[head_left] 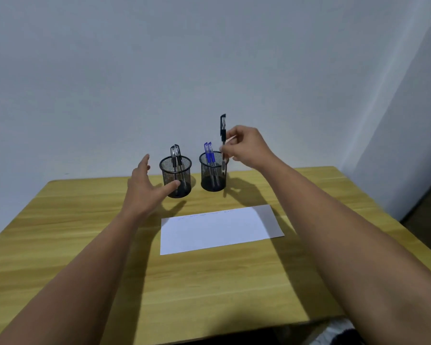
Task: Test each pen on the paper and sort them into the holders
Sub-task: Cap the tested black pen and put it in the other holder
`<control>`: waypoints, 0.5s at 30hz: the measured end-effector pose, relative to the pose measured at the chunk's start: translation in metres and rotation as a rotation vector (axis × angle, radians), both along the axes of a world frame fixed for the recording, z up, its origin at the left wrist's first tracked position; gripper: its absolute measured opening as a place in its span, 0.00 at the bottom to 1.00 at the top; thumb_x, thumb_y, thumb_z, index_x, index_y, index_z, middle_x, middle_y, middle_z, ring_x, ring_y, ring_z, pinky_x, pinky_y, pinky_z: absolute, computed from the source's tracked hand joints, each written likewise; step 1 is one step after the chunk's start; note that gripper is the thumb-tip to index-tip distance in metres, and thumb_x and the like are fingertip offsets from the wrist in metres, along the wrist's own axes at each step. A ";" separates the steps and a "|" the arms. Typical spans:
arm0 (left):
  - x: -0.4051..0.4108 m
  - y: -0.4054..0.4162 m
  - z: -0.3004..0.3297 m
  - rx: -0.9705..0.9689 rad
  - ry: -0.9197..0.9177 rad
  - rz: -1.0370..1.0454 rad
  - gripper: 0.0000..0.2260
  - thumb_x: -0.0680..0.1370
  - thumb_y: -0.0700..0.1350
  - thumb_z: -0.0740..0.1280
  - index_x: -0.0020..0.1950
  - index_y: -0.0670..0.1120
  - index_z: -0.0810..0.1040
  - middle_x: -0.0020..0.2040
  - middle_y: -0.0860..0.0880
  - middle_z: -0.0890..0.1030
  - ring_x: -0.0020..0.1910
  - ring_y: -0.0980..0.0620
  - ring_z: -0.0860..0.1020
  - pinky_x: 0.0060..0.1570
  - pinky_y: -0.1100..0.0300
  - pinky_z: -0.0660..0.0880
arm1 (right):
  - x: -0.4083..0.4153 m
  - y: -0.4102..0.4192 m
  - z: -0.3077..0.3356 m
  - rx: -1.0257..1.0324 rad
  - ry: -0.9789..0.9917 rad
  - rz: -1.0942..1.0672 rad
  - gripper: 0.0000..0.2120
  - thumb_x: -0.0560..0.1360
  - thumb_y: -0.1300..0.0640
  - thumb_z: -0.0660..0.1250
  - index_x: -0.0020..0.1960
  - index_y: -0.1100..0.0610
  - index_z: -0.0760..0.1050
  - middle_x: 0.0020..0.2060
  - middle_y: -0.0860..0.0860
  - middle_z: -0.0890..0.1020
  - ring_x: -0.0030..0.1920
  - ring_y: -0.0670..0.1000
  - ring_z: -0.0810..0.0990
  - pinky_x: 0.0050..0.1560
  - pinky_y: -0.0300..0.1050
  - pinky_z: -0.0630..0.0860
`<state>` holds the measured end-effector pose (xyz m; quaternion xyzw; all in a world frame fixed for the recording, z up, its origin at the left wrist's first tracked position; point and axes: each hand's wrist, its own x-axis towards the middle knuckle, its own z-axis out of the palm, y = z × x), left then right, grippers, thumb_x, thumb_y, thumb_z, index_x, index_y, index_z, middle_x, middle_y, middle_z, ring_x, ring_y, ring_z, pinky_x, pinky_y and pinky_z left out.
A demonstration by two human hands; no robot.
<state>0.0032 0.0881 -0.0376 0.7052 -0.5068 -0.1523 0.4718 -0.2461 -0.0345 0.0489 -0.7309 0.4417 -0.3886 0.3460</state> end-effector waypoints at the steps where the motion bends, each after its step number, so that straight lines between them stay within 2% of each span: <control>1: 0.003 -0.006 -0.005 0.020 -0.010 0.020 0.52 0.64 0.65 0.78 0.81 0.56 0.54 0.74 0.46 0.68 0.72 0.45 0.68 0.69 0.41 0.70 | 0.007 -0.004 0.004 -0.004 -0.006 0.007 0.12 0.73 0.66 0.77 0.45 0.52 0.78 0.36 0.52 0.85 0.35 0.48 0.86 0.33 0.34 0.76; 4: 0.007 -0.023 -0.013 0.091 -0.052 0.062 0.60 0.56 0.73 0.74 0.81 0.58 0.49 0.77 0.46 0.66 0.75 0.43 0.65 0.71 0.36 0.66 | 0.033 -0.017 0.010 -0.047 0.013 0.003 0.11 0.73 0.63 0.76 0.43 0.51 0.78 0.36 0.51 0.86 0.35 0.48 0.86 0.37 0.39 0.77; 9: 0.002 -0.042 -0.022 0.181 -0.125 0.089 0.60 0.56 0.76 0.73 0.80 0.59 0.50 0.77 0.52 0.69 0.74 0.46 0.68 0.67 0.38 0.60 | 0.076 -0.027 0.004 -0.098 0.030 0.015 0.06 0.74 0.59 0.75 0.44 0.52 0.79 0.39 0.54 0.89 0.32 0.47 0.86 0.44 0.45 0.83; 13: -0.004 -0.049 -0.026 0.118 -0.081 0.099 0.49 0.59 0.73 0.74 0.75 0.61 0.59 0.68 0.57 0.77 0.68 0.51 0.74 0.62 0.46 0.59 | 0.100 -0.030 -0.009 -0.107 0.123 0.036 0.06 0.74 0.58 0.76 0.43 0.53 0.79 0.42 0.55 0.89 0.38 0.53 0.89 0.42 0.43 0.82; 15: -0.004 -0.052 -0.028 0.086 -0.082 0.102 0.41 0.61 0.71 0.74 0.70 0.61 0.65 0.62 0.58 0.80 0.66 0.52 0.76 0.60 0.47 0.60 | 0.108 -0.033 -0.015 -0.107 0.205 0.049 0.07 0.72 0.58 0.78 0.43 0.58 0.81 0.42 0.55 0.88 0.42 0.56 0.88 0.44 0.48 0.83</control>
